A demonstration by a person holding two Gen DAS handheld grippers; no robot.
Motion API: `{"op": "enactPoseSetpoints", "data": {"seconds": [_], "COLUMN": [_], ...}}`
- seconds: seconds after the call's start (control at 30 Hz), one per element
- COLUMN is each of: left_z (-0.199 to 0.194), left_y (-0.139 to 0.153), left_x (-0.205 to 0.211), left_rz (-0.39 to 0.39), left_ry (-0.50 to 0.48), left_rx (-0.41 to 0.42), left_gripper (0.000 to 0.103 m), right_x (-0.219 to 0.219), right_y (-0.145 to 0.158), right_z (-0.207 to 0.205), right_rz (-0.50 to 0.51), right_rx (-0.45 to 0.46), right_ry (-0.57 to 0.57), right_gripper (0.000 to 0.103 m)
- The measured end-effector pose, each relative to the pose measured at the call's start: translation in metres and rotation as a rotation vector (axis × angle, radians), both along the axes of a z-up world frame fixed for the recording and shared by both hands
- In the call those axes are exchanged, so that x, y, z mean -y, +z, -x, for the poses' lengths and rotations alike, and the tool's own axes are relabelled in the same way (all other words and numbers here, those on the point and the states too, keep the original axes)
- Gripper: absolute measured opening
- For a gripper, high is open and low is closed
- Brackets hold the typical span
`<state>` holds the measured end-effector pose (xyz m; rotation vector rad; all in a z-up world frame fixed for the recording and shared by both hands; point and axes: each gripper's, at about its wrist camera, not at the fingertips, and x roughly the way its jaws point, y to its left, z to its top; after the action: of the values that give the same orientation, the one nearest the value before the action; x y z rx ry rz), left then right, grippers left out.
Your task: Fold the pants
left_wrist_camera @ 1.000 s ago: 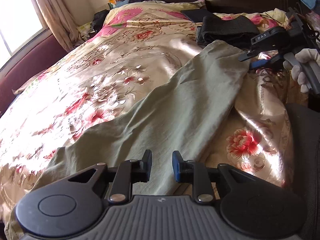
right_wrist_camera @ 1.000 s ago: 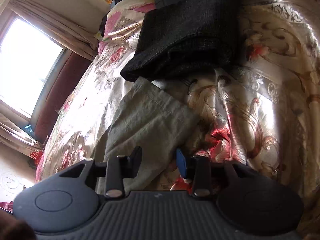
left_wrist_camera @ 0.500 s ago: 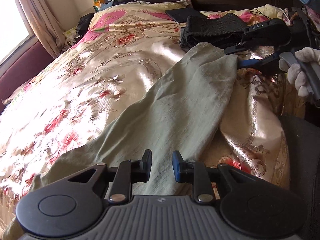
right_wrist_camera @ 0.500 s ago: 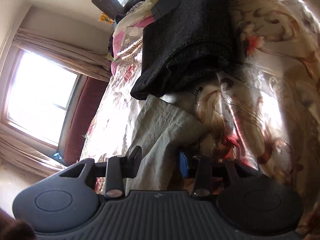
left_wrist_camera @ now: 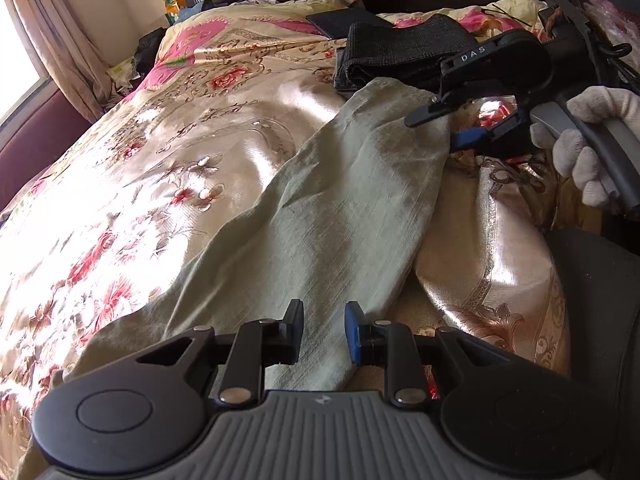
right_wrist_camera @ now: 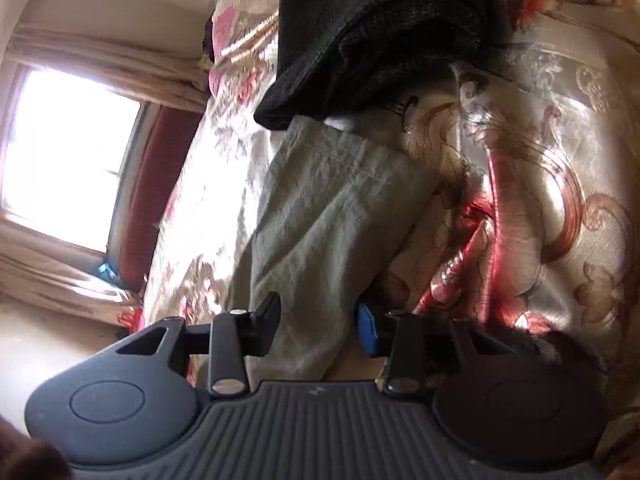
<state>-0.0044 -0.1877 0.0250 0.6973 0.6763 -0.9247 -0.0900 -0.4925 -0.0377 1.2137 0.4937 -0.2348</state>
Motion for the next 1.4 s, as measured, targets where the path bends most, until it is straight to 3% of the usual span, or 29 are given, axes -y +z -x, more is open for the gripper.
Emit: {"op": "enactPoseSetpoints", "data": {"seconds": [0.2, 0.3, 0.37, 0.6, 0.8, 0.83, 0.93, 1.03, 1.23, 1.4], "left_z": [-0.001, -0.004, -0.005, -0.008, -0.01, -0.01, -0.01, -0.008, -0.008, -0.005], "left_y": [0.001, -0.001, -0.004, -0.007, -0.009, -0.009, -0.01, -0.011, -0.015, -0.017], "left_x": [0.004, 0.002, 0.004, 0.006, 0.008, 0.008, 0.009, 0.008, 0.005, 0.002], "left_rz": [0.001, 0.002, -0.007, -0.008, -0.013, -0.011, -0.011, -0.006, 0.0, 0.027], "left_ry": [-0.009, -0.005, -0.007, -0.001, -0.003, -0.004, -0.002, 0.001, 0.012, 0.01], "left_rx": [0.0, -0.01, -0.013, -0.027, -0.029, -0.03, -0.031, -0.031, -0.039, -0.041], "left_gripper": [0.039, 0.039, 0.039, 0.039, 0.039, 0.039, 0.039, 0.039, 0.039, 0.039], "right_x": [0.006, 0.006, 0.009, 0.015, 0.012, 0.012, 0.011, 0.008, 0.008, -0.004], "right_y": [-0.012, -0.01, -0.01, -0.011, -0.006, -0.006, -0.01, -0.011, -0.012, 0.033], "right_z": [0.011, 0.019, 0.009, -0.023, -0.001, 0.004, 0.005, -0.001, -0.018, 0.0], "right_rz": [-0.085, -0.063, -0.048, -0.019, 0.011, 0.018, 0.023, 0.002, 0.021, 0.2], "right_rx": [0.17, 0.179, 0.13, 0.142, 0.186, 0.19, 0.152, 0.19, 0.115, 0.171], "right_ry": [-0.098, -0.092, -0.079, -0.084, -0.139, -0.158, -0.146, -0.136, -0.116, -0.138], "right_gripper": [0.042, 0.041, 0.042, 0.043, 0.044, 0.04, 0.008, 0.011, 0.006, 0.004]}}
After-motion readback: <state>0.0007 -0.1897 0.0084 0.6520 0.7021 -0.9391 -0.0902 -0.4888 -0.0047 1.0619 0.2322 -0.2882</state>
